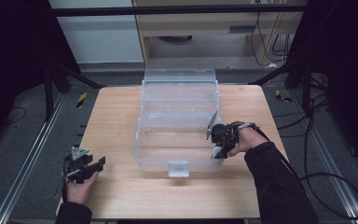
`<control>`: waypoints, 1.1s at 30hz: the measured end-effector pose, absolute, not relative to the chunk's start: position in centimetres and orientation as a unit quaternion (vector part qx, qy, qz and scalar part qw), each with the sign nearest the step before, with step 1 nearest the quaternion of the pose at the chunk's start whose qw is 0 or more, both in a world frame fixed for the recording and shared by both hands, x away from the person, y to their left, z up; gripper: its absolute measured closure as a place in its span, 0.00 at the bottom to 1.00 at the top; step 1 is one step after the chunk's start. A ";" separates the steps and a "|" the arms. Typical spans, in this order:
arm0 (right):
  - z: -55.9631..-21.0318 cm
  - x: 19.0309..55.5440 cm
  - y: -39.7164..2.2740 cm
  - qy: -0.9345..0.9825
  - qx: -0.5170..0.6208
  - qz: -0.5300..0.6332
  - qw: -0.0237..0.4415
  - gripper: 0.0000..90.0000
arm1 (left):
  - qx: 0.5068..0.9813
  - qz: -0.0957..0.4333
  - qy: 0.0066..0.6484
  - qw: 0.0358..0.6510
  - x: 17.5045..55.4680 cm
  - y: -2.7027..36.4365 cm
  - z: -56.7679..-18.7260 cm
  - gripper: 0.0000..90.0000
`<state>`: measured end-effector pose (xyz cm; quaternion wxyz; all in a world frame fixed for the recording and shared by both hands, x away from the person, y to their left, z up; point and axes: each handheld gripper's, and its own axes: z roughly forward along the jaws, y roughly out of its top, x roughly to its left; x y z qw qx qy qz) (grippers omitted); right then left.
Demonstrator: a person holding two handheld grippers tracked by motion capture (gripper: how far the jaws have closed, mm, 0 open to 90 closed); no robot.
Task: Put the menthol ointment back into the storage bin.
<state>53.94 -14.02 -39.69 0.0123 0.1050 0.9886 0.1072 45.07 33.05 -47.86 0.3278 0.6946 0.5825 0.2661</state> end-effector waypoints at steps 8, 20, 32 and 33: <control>-40.3 54.1 -14.0 0.988 0.111 0.107 0.010 0.56 | 0.695 0.266 0.582 0.327 45.1 33.1 -47.9 0.49; -40.4 54.1 -14.2 0.987 0.117 0.114 0.011 0.56 | 0.697 0.266 0.581 0.326 45.1 33.0 -47.9 0.49; -39.9 53.7 -14.4 0.984 0.121 0.124 0.024 0.55 | 0.697 0.266 0.581 0.326 45.1 33.0 -47.9 0.49; -39.9 53.7 -14.4 0.984 0.121 0.124 0.024 0.55 | 0.697 0.266 0.581 0.326 45.1 33.0 -47.9 0.49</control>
